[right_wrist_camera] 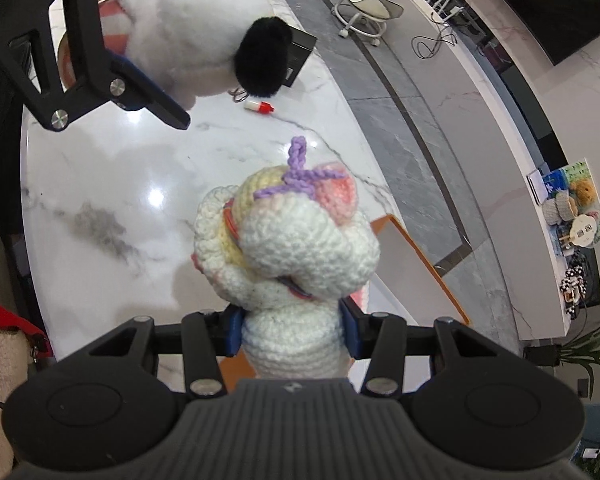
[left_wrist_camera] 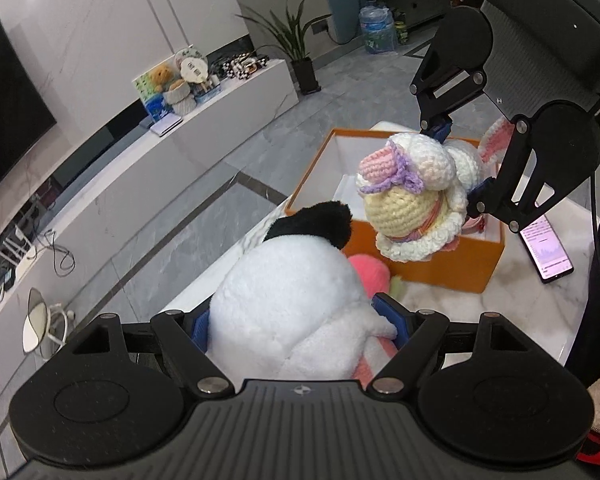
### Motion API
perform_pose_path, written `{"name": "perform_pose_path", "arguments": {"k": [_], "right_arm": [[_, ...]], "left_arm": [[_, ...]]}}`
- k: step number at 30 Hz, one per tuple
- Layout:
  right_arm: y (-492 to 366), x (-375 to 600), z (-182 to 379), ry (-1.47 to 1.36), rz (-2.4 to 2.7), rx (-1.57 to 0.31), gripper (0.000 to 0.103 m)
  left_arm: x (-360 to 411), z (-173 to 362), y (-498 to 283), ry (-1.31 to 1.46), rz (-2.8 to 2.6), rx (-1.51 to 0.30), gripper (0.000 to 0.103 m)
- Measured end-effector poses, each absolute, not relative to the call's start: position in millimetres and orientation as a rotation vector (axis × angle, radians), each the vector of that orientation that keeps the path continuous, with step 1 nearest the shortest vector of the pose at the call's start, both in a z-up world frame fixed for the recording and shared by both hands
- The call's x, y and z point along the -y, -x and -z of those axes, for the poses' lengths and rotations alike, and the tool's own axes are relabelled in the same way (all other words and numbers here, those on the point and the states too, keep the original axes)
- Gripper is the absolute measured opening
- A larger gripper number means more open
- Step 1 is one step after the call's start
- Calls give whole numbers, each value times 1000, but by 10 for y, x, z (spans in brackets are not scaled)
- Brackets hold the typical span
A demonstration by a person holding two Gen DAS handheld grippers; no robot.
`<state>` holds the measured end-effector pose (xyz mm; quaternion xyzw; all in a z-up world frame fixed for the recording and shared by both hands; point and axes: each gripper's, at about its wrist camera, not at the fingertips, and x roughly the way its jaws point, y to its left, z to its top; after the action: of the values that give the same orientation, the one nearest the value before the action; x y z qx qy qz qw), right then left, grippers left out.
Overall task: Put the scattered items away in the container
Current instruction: 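Lift panda with left tool while right tool carries bunny toward orange box, then lower white panda into orange box with left tool while right tool lowers crocheted bunny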
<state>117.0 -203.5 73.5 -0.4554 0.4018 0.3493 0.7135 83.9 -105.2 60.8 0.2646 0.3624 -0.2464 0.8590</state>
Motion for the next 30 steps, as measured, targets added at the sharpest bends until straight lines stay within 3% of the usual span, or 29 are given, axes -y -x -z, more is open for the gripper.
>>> {"name": "perform_pose_path", "arguments": {"k": [12, 30], "right_arm": [[-1211, 2552, -906, 984, -690, -890, 50], [-1673, 3195, -716, 901, -618, -946, 50]], "left_arm": [[1637, -812, -940, -606, 602, -698, 92], [2407, -523, -1463, -608, 717, -722, 92]]}}
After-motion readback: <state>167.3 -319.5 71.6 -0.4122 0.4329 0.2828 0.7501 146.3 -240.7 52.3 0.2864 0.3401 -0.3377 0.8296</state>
